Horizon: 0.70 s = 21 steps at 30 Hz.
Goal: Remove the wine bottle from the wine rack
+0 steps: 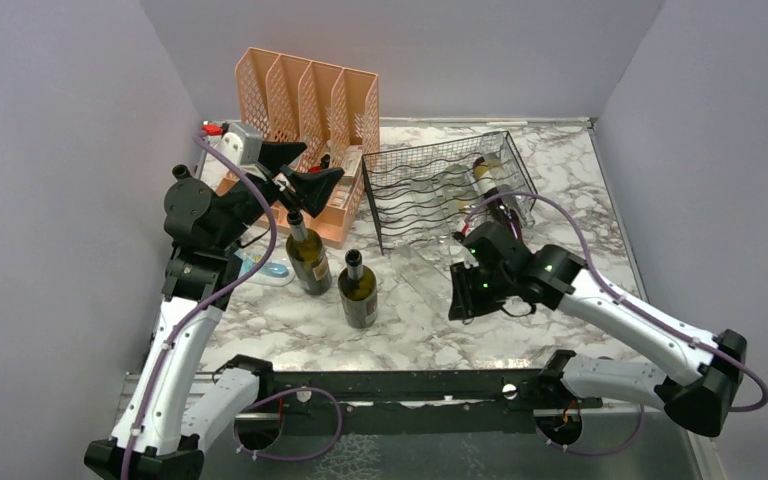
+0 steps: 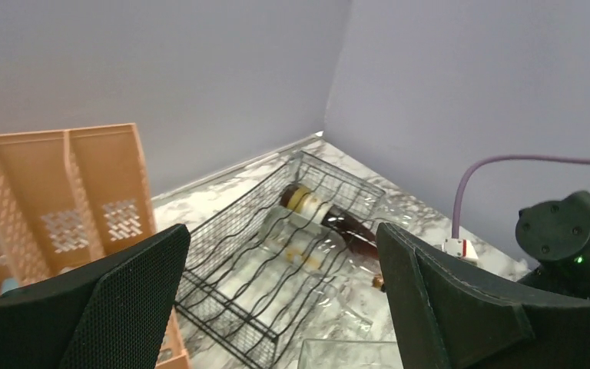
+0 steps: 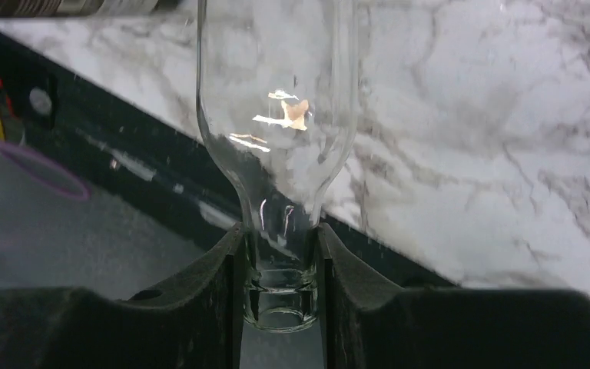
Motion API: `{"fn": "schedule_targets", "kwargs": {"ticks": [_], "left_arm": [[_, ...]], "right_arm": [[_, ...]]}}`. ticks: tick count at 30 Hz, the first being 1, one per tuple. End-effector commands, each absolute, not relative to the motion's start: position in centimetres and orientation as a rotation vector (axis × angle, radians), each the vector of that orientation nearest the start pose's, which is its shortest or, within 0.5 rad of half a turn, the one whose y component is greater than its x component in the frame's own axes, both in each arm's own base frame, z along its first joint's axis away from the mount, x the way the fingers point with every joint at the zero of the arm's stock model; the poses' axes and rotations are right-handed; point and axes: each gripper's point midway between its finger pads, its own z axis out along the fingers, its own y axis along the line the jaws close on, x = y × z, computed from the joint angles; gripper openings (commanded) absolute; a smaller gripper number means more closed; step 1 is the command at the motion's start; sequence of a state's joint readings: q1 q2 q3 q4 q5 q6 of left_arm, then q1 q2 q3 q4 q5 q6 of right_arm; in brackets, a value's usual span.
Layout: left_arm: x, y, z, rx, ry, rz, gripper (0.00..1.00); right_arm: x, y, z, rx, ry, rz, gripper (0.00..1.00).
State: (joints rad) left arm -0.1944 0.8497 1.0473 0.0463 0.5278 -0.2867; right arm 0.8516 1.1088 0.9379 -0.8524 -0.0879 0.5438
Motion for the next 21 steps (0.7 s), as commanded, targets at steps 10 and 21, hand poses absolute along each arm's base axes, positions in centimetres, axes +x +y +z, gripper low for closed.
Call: {"fn": "schedule_targets", "kwargs": {"ticks": [10, 21], "left_arm": [[17.5, -33.2, 42.5, 1.028, 1.152, -0.720, 0.96], [12.3, -37.6, 29.9, 1.515, 1.037, -0.443, 0.99]], "right_arm": [[10.7, 17.4, 23.7, -0.422, 2.683, 0.554, 0.01], [8.6, 15.9, 26.3, -0.416, 2.652, 0.635, 0.01]]}}
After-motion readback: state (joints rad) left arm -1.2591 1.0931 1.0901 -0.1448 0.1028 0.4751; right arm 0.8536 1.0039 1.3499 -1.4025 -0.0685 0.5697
